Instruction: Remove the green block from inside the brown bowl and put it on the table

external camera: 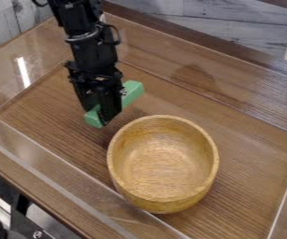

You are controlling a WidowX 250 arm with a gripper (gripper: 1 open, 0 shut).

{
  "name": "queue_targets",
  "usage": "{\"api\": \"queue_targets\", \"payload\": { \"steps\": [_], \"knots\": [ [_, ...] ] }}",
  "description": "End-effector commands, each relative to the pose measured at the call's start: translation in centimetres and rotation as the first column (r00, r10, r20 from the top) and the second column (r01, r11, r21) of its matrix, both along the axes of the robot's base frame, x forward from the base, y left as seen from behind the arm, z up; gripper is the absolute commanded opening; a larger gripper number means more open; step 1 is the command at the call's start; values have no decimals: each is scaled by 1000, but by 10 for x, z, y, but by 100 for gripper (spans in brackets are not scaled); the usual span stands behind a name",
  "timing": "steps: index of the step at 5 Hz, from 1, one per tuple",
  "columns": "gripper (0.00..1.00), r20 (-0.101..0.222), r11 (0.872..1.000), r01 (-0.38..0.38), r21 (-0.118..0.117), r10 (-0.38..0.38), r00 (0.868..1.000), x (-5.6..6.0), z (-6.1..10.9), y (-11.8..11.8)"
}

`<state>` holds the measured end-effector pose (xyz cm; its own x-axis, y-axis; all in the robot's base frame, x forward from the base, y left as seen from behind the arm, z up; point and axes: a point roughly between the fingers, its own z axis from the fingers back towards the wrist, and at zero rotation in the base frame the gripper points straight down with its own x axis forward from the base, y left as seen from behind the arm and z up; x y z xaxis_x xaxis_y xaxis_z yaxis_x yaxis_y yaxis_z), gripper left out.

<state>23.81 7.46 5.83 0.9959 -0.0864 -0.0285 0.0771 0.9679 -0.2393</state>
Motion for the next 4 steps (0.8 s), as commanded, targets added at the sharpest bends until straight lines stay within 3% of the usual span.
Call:
{"api": "queue_targets", "payload": {
  "steps": [1,4],
  "knots": [
    [0,45,1000,-2,20,1,999,12,11,5],
    [0,25,1000,-5,12,5,1000,18,7,7]
  ]
}}
